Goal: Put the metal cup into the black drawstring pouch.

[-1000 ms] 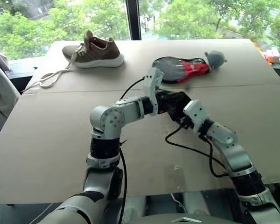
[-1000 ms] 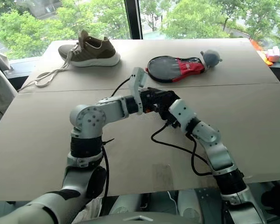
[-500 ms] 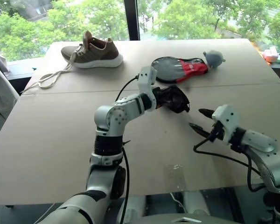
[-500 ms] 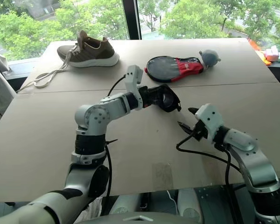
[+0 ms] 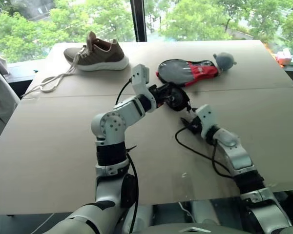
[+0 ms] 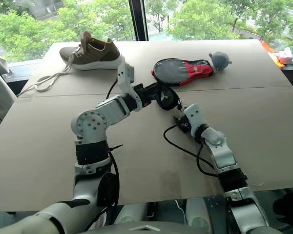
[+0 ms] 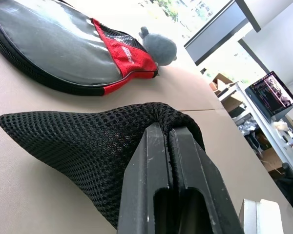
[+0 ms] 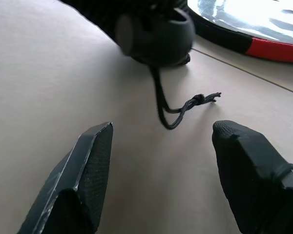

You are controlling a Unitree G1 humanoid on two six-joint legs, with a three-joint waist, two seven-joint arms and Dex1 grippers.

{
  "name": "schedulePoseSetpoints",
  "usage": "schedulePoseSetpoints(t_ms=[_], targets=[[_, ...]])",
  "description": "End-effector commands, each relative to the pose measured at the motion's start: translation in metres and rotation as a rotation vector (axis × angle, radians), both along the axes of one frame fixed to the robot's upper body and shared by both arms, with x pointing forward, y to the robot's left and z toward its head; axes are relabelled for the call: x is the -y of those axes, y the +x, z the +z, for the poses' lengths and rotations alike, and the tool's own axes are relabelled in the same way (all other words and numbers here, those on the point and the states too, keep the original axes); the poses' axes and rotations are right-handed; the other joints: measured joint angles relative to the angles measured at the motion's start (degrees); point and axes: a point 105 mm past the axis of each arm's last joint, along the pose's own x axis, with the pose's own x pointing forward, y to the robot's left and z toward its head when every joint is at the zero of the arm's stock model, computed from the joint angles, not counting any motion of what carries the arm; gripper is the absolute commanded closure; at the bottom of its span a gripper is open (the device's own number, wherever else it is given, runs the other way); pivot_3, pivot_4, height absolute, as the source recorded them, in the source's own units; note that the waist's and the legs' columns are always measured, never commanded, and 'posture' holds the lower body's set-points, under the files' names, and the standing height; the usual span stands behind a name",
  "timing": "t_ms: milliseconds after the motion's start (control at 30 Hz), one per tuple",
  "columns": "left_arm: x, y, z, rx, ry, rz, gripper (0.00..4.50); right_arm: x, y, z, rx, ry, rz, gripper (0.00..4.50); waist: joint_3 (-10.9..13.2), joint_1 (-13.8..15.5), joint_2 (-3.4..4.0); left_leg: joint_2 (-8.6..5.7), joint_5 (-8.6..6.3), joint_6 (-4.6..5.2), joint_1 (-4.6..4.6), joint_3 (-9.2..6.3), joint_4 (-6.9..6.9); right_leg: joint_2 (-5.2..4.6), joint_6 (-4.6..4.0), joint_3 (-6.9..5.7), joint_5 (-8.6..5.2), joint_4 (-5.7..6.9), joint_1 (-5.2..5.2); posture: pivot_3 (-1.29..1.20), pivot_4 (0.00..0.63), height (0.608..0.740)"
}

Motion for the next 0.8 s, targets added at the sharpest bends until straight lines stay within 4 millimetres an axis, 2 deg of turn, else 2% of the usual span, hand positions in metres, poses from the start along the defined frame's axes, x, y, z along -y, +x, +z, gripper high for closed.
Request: schedulePoseSetpoints(t_ms=[33,267,300,367,467,500,533,567,667,800], targets=[[0.005,-0.004,0.019,0.064,-0.030,-0.022,4.50,0.010,0.012,0.012,0.056,0.045,-0.083,1.21,0.00,0.03,0.00,0.00,0.00,-0.01,0.00,-0.02,0.00,0.00,0.00,-0.01,0.00,0.01,0.00,0.00,0.150,0.740],[0.003,-0.002,0.021,0.063,-0.037,-0.021,4.50,-0.010,0.023,0.006,0.052,0.063,-0.060,1.21,0.00,-1.38,0.00,0.01,0.01,-0.02,0.04,0.01,0.00,0.04,-0.01,0.02,0.01,0.04,0.00,0.00,0.150,0.740],[0.003,-0.002,0.021,0.064,-0.038,-0.020,4.50,-0.011,0.024,0.006,0.055,0.065,-0.058,1.60,0.00,-1.46,0.00,0.01,0.02,-0.03,0.06,0.01,0.00,0.04,-0.01,0.02,0.01,0.06,0.01,0.00,0.150,0.740],[0.002,-0.002,0.022,0.067,-0.038,-0.017,4.50,-0.011,0.026,0.005,0.053,0.066,-0.055,2.07,0.00,-1.59,0.00,0.02,0.02,-0.04,0.07,0.01,0.00,0.06,-0.02,0.03,0.01,0.07,0.01,0.00,0.150,0.740],[0.001,-0.001,0.023,0.069,-0.038,-0.012,4.50,-0.009,0.026,-0.003,0.029,0.031,-0.048,3.50,-0.01,-1.62,0.01,0.03,0.02,-0.04,0.08,0.01,0.00,0.06,-0.02,0.04,0.02,0.08,0.01,0.00,0.150,0.740],[0.001,0.000,0.023,0.070,-0.038,-0.010,4.50,-0.008,0.026,-0.005,0.023,0.020,-0.046,3.66,-0.01,-1.62,0.01,0.03,0.02,-0.04,0.10,0.02,0.00,0.06,-0.03,0.04,0.02,0.09,0.01,0.00,0.150,0.740],[0.000,0.000,0.023,0.070,-0.038,-0.008,4.50,-0.007,0.025,-0.006,0.018,0.013,-0.044,4.25,-0.01,-1.60,0.00,0.03,0.02,-0.04,0.11,0.02,0.00,0.06,-0.03,0.05,0.02,0.09,0.02,0.00,0.150,0.740],[0.000,0.000,0.024,0.071,-0.038,-0.007,4.50,-0.006,0.025,-0.007,0.017,0.010,-0.043,4.45,-0.01,-1.59,0.01,0.04,0.02,-0.04,0.13,0.02,0.00,0.06,-0.04,0.05,0.03,0.09,0.05,0.00,0.150,0.740],[-0.003,0.003,0.026,0.074,-0.045,0.006,4.50,0.008,0.023,-0.003,0.028,-0.032,-0.052,4.45,-0.01,-1.28,0.01,0.03,0.02,-0.04,0.21,-0.01,0.00,0.04,-0.04,0.02,0.03,0.09,0.15,0.00,0.150,0.740],[-0.011,0.007,0.031,0.083,-0.062,0.033,4.50,0.030,0.019,0.015,0.071,-0.067,-0.074,4.45,-0.01,-0.96,0.01,-0.02,0.02,-0.03,0.15,-0.04,0.00,-0.02,-0.03,0.00,0.03,0.03,0.15,0.00,0.150,0.740]])
